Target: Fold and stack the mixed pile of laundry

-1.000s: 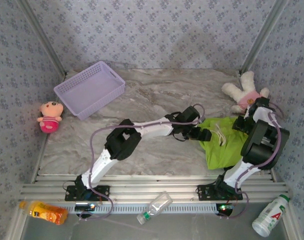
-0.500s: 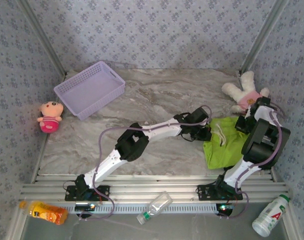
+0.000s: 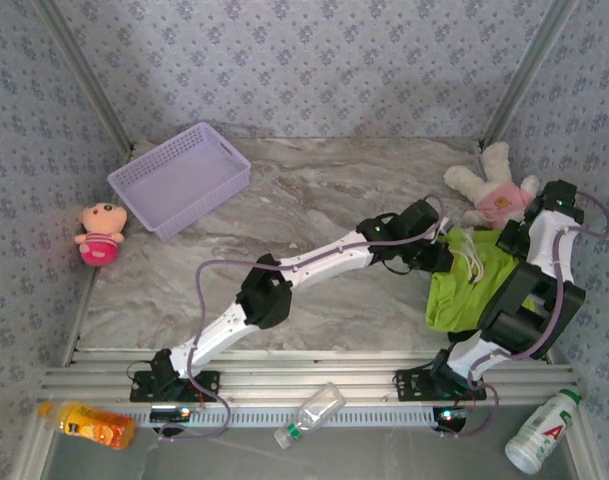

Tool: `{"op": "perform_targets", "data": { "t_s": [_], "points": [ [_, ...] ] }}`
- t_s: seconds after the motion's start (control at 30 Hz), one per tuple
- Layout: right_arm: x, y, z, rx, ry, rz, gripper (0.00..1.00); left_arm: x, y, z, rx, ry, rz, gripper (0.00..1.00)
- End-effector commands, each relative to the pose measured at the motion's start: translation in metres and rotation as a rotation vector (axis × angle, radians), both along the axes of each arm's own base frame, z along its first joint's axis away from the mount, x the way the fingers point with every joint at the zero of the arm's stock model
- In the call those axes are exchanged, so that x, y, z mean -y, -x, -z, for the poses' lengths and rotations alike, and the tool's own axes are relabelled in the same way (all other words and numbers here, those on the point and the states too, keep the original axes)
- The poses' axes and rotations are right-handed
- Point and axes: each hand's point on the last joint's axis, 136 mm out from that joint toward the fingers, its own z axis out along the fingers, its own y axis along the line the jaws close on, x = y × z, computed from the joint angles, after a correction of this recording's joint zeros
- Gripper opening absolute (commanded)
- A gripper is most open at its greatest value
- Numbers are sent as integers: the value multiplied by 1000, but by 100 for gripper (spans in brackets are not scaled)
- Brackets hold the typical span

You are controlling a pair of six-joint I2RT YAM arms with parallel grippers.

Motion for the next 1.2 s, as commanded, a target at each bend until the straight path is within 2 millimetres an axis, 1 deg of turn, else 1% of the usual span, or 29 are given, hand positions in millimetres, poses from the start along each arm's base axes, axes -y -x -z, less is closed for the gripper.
{"op": "perform_targets", "data": {
  "t_s": [0.0,0.07,0.1,0.13,0.17,0.2,0.27,0.33,0.37,0.4,0.43,0.47,0.5,0.6,0.63,0.67,0.73,0.8,0.87,0.93,0.97,1.07,1.17],
  "points": [
    [18,6,15,-55,33,60,5,-11,13,66,-98,-151,28,12],
    [18,5,26,-71,19,67,13,-16,15,79,-116,-187,31,17],
    [17,3,30,-74,11,56,19,-19,13,83,-119,-203,26,26],
    [16,2,32,-76,7,51,28,-22,11,85,-120,-217,21,37],
    [15,2,33,-76,6,50,40,-25,8,86,-113,-225,14,47],
    [15,0,30,-68,11,47,45,-33,4,87,-114,-255,5,53],
    [16,-1,21,-45,30,54,57,-43,-6,83,-97,-279,-13,60],
    [16,-4,9,-10,42,54,66,-54,-19,72,-67,-295,-35,68],
    [15,-5,3,9,46,54,74,-59,-26,63,-49,-297,-44,69],
    [12,-6,-3,28,51,50,89,-66,-33,54,-27,-301,-56,75],
    [8,-9,-8,49,54,38,100,-73,-40,45,-5,-306,-66,83],
    [4,-9,-14,67,61,27,100,-81,-47,34,22,-312,-76,86],
    [-2,-10,-19,84,66,14,100,-89,-53,24,49,-319,-88,99],
    [-26,-16,-32,156,51,-45,100,-118,-72,-11,139,-336,-129,100],
    [-34,-16,-33,170,47,-59,100,-127,-77,-20,163,-339,-143,100],
    [-48,-16,-29,180,31,-92,100,-139,-84,-31,185,-343,-162,100],
    [-74,-23,-33,229,11,-151,100,-166,-96,-44,213,-364,-203,100],
    [-102,-32,-36,286,-11,-222,100,-195,-106,-53,246,-393,-247,100],
    [-130,-41,-37,340,-22,-296,100,-230,-116,-55,276,-437,-295,100],
    [-155,-51,-35,396,7,-375,100,-272,-126,-53,313,-492,-353,100],
    [-165,-55,-34,419,16,-408,100,-292,-128,-49,318,-522,-380,100],
    [-189,-65,-25,490,22,-480,100,-362,-133,-42,327,-590,-497,100],
    [-205,-74,-8,542,19,-533,100,-432,-131,-34,350,-657,-618,100]
  ]
}}
